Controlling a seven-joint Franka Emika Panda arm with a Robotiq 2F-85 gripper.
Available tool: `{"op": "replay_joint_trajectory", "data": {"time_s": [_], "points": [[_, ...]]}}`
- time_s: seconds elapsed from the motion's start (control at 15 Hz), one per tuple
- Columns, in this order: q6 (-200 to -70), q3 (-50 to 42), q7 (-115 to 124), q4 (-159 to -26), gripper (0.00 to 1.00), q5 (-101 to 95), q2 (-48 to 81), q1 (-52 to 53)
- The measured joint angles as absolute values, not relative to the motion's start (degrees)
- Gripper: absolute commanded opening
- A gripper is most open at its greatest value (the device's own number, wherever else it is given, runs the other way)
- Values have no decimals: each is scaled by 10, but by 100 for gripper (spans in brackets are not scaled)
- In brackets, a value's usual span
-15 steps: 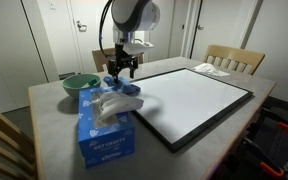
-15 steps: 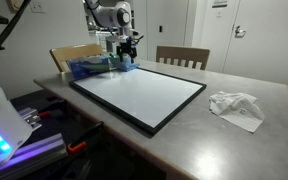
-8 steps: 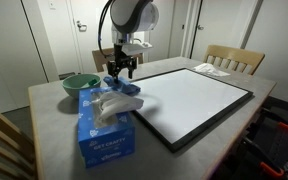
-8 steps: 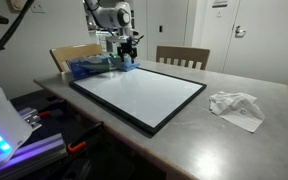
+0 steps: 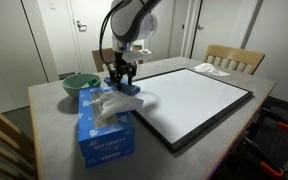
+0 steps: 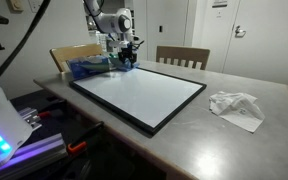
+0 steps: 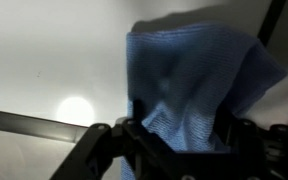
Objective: Use the towel to wipe the whiteboard
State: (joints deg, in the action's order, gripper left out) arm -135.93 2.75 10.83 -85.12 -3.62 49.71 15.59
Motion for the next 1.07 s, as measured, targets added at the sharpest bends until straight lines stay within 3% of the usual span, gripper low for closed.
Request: {"op": "replay_joint_trajectory", "data": {"time_s": [0.33, 0.4, 1.07], "points": [[-1359, 28, 108, -840, 4, -36, 498, 156], [-1359, 29, 108, -840, 2, -36, 498, 156], [-1292, 53, 76, -826, 4, -2, 499, 138]]}}
